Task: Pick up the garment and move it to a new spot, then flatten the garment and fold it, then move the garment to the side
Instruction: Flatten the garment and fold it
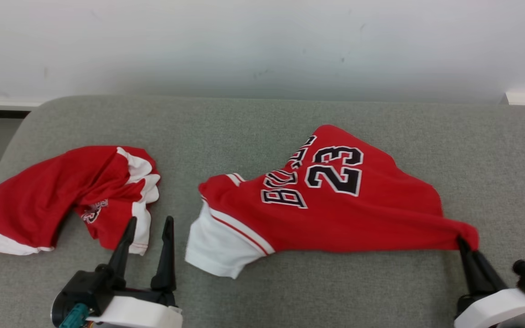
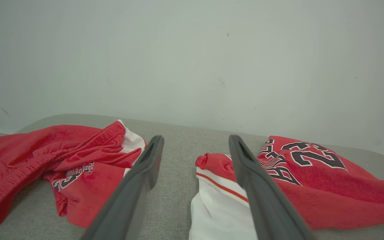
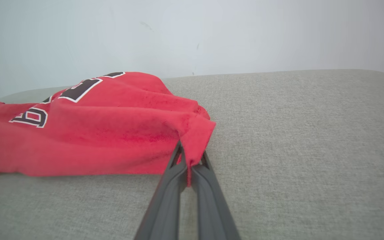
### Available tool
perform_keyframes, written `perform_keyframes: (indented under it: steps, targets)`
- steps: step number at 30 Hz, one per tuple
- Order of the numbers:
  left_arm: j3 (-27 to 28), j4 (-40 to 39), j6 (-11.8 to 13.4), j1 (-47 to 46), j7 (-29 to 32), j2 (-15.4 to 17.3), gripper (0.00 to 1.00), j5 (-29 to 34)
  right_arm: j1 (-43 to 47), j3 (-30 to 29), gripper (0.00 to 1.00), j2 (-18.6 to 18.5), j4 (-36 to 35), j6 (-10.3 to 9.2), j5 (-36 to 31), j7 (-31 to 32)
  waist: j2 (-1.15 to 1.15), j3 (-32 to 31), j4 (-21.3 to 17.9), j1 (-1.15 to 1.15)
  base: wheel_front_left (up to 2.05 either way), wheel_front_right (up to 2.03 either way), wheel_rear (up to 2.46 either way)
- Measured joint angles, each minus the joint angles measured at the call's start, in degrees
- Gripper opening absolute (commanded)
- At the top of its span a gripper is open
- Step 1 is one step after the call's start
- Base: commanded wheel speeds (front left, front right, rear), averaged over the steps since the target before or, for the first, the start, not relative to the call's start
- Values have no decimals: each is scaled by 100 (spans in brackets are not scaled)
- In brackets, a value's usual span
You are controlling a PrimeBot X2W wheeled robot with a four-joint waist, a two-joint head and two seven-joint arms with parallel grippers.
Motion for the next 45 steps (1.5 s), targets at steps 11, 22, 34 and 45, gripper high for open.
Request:
perform_keyframes:
  steps: [11,22,34,45]
  targets:
    - [-51,67,0,-156,0,-9,100,-87,-52,118,0,-1214,14,0,964,1207,0,311,-12,0,0,0,0]
    - [27,147,-82,-158,0,-9,100,-3,-194,192,100,-960,321,0,1111,421,0,82,-208,0,0,0,0]
    - [-64,427,-324,152,0,19,100,-21,520,-1061,100,237,-1824,0,78,-7,0,-358,-435,0,0,0,0]
    - [-453,957,-381,185,1,183,100,-147,964,-1159,100,766,-2229,0,-577,-10,0,-306,-516,0,0,0,0]
